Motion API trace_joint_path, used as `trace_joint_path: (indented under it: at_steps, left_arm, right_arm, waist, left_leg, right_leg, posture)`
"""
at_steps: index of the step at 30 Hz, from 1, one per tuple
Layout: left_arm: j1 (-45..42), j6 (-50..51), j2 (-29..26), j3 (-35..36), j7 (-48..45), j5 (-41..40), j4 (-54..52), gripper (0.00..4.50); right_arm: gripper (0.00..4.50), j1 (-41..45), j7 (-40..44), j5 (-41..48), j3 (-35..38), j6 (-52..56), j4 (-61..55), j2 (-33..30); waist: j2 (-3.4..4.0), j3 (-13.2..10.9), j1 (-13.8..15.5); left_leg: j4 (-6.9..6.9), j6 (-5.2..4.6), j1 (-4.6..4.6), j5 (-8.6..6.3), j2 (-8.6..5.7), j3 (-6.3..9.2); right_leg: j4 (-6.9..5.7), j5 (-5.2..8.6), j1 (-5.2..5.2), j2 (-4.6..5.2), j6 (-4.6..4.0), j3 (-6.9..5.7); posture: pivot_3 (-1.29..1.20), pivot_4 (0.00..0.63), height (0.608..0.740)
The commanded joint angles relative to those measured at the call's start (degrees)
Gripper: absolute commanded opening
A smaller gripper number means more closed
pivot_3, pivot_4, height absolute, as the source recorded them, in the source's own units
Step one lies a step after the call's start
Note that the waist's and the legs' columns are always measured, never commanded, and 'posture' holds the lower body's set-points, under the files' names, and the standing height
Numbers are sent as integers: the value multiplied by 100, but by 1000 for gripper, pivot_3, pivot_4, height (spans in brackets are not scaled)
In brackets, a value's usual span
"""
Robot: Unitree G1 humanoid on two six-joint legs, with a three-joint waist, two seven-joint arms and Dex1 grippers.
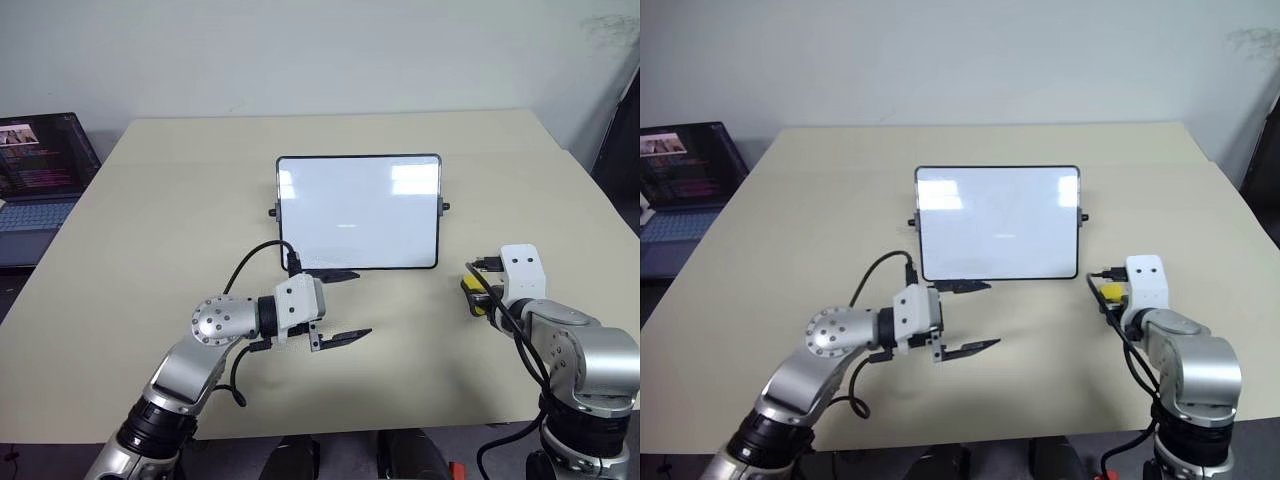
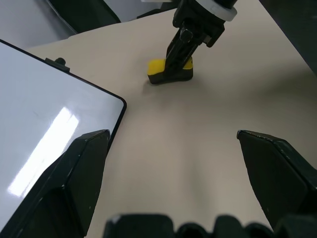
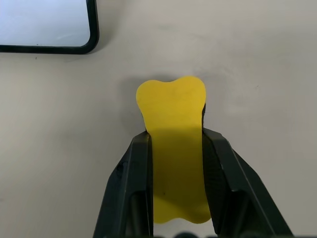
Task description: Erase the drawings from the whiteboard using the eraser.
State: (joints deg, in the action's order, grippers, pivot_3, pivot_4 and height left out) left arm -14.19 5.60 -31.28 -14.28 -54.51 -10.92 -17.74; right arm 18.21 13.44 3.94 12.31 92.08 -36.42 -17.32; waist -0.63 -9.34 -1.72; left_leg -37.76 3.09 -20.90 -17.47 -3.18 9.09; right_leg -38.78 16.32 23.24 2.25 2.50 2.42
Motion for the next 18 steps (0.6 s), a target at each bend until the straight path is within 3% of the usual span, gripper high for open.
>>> trace_joint_path:
  at_steps: [1, 14, 18]
  left_arm:
    - [-65, -70, 13, -15, 7, 13, -136, 4500]
    - [-99, -49, -7, 14, -17, -15, -147, 4500]
    - [-101, -28, -18, 26, -18, -24, -167, 4500]
  right_arm:
    - [986, 23, -34, 59, 119, 42, -53, -108]
    - [986, 28, -64, 101, 116, 42, -24, -112]
    - [2216, 31, -37, 130, 122, 42, -3, -180]
  waist:
    - [0, 0, 0]
    - [0, 0, 0]
    - [0, 0, 0]
  left_leg:
    - [0, 0, 0, 0, 0, 0]
    - [0, 0, 0, 0, 0, 0]
    - [0, 0, 0, 0, 0, 0]
  right_leg:
    - [0, 0, 0, 0, 0, 0]
    - [0, 0, 0, 0, 0, 0]
    - [0, 0, 0, 0, 0, 0]
  posture:
    - [0, 150, 740]
    - [0, 150, 740]
    - [0, 150, 740]
